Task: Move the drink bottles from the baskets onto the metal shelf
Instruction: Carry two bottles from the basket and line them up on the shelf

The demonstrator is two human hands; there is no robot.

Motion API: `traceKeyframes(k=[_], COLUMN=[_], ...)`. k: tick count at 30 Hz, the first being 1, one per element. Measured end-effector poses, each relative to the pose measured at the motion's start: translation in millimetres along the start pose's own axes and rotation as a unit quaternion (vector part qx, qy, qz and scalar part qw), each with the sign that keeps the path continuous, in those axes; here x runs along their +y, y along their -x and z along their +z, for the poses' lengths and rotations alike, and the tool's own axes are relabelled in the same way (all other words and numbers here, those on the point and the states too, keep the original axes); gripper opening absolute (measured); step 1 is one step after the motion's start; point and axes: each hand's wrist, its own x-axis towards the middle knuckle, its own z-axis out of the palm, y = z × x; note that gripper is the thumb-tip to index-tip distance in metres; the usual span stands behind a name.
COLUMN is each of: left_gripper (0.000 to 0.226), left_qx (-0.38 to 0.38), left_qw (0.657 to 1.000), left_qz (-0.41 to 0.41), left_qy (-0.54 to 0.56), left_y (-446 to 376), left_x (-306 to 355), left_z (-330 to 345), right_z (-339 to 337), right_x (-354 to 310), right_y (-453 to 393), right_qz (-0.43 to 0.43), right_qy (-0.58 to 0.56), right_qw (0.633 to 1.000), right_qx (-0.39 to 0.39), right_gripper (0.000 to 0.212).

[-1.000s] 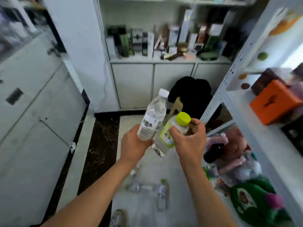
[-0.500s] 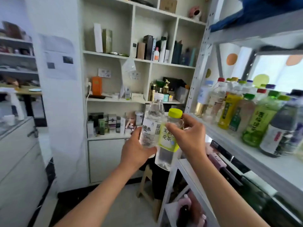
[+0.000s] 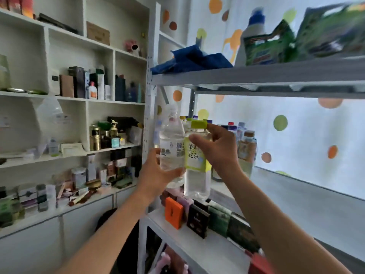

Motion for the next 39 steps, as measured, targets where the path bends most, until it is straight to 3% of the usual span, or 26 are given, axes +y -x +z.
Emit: traceKeyframes(k=[10,14,18,20,28,32,39], left_gripper=[0.077,0.073,0.070,0.067,0.062,0.062,0.061], left_qx=[-0.030,-0.036,-0.047,-0.025,0.024,0.049,0.117], left_qw=[0.998,0.999,0.999,0.999,0.992,0.991,0.970], left_qz=[0.048,0.031,0.001,-0.003,0.030,-0.001,0.018], left_qy=[0.013,-0.004,-0.020,-0.037,-0.120,-0.127,-0.214], left_y=[-18,-24,-27,-21,-20,-29,-36], left_x=[19,15,-3,-16,-24,-24,-29], left_z=[121,164,201,218,264,276,286], right_z=[-101,-123,-134,-135,-132,-135,-132], right_x=[42,67,100,121,173,180,191], right_y=[-50,-74,-97,-105,-127,-142,-158], right_qz=[0.035,0.064,0.117,0.133,0.138,0.169,0.176], right_qy=[0.114,0.117,0.083,0.077,0.078,0.053,0.023], right_qw=[0.992,0.990,0.989,0.988,0.987,0.982,0.983], right_qx=[0.049,0.048,0.030,0.012,-0.015,-0.058,-0.048], right_gripper=[0.054,0.037,0.042,0.048,0.032,0.042,0.039])
